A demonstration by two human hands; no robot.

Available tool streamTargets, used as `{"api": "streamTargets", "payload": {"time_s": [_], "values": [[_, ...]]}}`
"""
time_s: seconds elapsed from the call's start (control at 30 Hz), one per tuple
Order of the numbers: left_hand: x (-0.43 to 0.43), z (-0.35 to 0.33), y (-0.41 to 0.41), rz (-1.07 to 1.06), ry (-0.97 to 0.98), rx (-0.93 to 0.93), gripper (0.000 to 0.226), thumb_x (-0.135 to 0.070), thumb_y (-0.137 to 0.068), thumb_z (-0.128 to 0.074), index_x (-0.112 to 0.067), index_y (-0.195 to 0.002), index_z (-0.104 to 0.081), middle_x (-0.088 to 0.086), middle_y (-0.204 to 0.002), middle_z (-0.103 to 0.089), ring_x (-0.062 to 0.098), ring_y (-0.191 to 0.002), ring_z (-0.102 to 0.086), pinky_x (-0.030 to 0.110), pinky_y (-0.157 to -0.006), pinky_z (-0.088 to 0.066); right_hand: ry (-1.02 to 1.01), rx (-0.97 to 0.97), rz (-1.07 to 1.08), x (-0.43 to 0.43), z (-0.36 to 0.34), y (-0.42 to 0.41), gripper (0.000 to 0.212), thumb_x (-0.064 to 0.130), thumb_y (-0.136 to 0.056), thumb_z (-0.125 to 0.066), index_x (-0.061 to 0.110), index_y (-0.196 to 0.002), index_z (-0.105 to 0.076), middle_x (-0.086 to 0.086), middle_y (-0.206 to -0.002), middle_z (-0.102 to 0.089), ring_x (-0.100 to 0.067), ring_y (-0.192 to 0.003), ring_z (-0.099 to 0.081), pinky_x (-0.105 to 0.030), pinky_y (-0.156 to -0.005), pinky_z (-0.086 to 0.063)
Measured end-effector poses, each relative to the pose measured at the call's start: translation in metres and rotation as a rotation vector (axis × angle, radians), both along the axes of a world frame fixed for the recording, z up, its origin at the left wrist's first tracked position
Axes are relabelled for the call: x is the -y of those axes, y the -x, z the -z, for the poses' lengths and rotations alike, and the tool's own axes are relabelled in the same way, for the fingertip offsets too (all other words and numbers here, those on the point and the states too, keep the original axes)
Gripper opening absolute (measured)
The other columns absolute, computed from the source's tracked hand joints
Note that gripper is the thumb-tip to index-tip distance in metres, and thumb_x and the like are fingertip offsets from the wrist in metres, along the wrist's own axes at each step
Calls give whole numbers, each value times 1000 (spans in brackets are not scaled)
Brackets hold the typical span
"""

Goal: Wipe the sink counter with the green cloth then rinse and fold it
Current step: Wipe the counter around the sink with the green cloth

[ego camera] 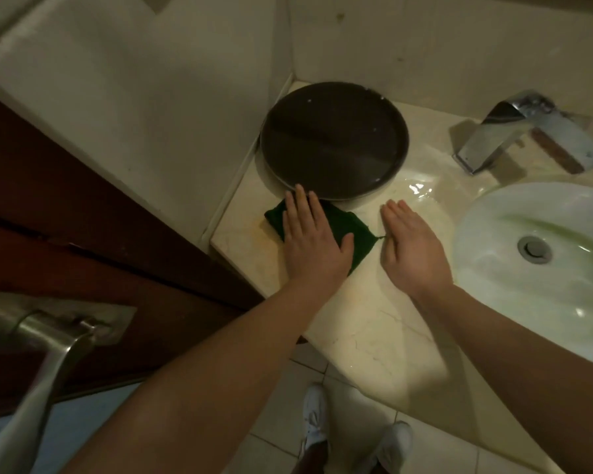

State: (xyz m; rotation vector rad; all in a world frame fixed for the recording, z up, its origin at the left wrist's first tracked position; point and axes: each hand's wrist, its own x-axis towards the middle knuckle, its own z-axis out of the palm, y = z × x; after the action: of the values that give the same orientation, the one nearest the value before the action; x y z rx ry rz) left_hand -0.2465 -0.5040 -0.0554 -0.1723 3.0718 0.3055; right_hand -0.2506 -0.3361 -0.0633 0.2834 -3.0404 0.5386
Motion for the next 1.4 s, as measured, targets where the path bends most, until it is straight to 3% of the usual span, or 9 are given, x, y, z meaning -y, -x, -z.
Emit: {"api": "streamTargets", "payload": {"time_s": [0.3, 0.63, 0.87, 1.03, 1.17, 1.3, 1.4], "values": [[70, -5, 9, -115, 48, 92, 86, -55, -93, -25, 2, -151, 2, 22, -160, 1, 33, -149, 3, 44, -121, -1, -42, -2, -18, 0, 0, 1, 52, 19, -96, -36, 8, -146, -40, -11, -152, -39, -25, -144, -30, -33, -120, -16], [115, 0, -21, 76, 20, 45, 79, -42, -87, -32, -6, -153, -8, 15, -162, -7, 28, -149, -3, 44, -121, -3, -95, 58, -44, -3, 1, 4, 53, 19, -98, -36, 11, -150, -31, -7, -158, -29, -24, -147, -22, -35, -121, -15], [52, -1, -74, 103, 24, 52, 84, -41, -81, -32, -3, -152, -8, 18, -161, -7, 31, -149, -1, 47, -121, -4, -84, 78, -38, -2, 3, 6, 53, 25, -101, -27, 10, -152, -24, -6, -160, -22, -22, -149, -15, -31, -120, -7], [-52, -1, -121, 354, -9, 80, 90, -46, -79, -43, 0, -151, -15, 22, -159, -11, 35, -148, -5, 46, -120, 1, -90, 110, -124, -8, 1, 7, 60, 28, -97, -27, 1, -150, -24, -16, -159, -22, -30, -148, -16, -35, -121, -9], [-49, -4, -124, 494, -1, 106, 89, -49, -82, -42, -2, -151, -13, 21, -160, -11, 33, -148, -6, 45, -121, -2, 14, 162, -76, -36, -22, -15, 60, 31, -102, -34, 5, -153, -16, -15, -161, -12, -29, -150, -6, -30, -117, 1], [28, -2, -89, 275, 81, 70, 87, -53, -86, -34, -3, -152, -8, 21, -160, -8, 34, -148, -5, 49, -121, -9, 8, 188, 138, -86, -28, -93, 68, 42, -98, -31, 5, -153, -15, -14, -162, -12, -26, -150, -4, -34, -120, -4], [74, -2, -65, 183, 109, 79, 86, -53, -87, -34, -3, -152, -8, 21, -160, -10, 35, -147, -7, 50, -120, -9, -124, 257, 99, -107, -16, -156, 75, 53, -94, -21, 9, -154, -9, -13, -162, -10, -25, -150, -4, -36, -121, -8]]}}
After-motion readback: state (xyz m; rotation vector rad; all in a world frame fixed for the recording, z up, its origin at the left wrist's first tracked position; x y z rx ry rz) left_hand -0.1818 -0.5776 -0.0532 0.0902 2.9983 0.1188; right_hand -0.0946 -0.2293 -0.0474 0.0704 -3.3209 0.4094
